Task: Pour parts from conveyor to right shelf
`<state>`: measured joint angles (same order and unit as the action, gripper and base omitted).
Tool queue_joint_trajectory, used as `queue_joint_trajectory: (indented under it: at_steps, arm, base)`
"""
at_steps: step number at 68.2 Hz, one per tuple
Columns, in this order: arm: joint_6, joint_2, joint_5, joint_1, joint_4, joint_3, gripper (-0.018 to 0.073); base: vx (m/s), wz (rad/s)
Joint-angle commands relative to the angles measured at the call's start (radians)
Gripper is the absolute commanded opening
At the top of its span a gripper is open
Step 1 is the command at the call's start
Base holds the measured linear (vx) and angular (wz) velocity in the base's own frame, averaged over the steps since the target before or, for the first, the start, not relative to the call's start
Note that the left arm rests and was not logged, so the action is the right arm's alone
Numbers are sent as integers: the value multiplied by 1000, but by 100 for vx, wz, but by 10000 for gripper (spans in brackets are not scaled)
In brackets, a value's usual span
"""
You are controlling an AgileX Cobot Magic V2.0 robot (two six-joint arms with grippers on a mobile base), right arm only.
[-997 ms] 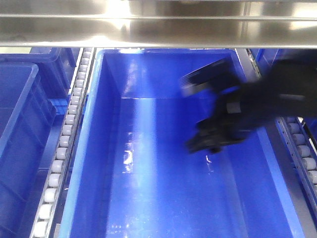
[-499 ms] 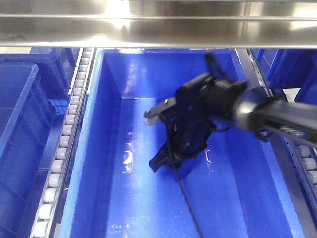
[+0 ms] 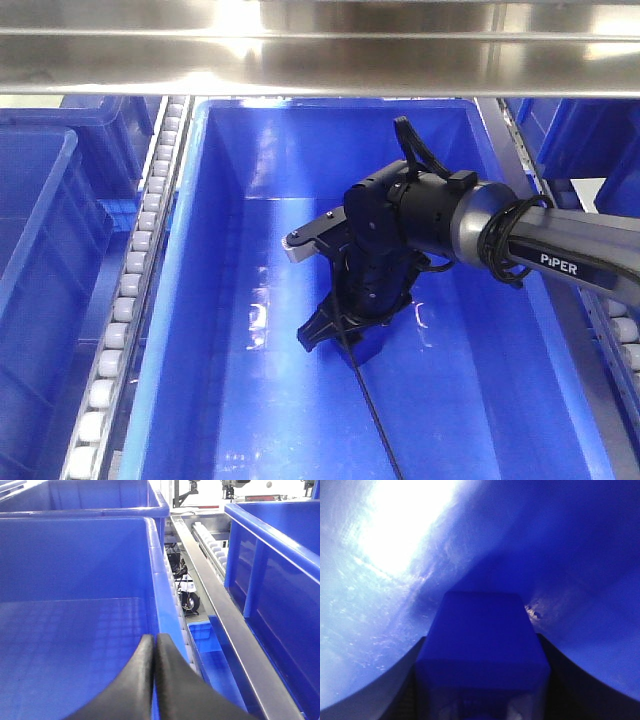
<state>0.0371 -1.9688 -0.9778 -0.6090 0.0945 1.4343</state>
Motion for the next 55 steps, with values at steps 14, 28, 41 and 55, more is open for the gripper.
queue_joint_trajectory:
  at_steps: [14,28,41,55]
  arm:
    - [26,45,61,0,5,16,546]
    - [56,129,137,0,4,1,713]
    - [65,293,358,5,16,-169,660]
    - [131,550,674,37,60,-430,357]
  base:
    - [0,0]
    - [0,0]
    - [0,0]
    - [0,0]
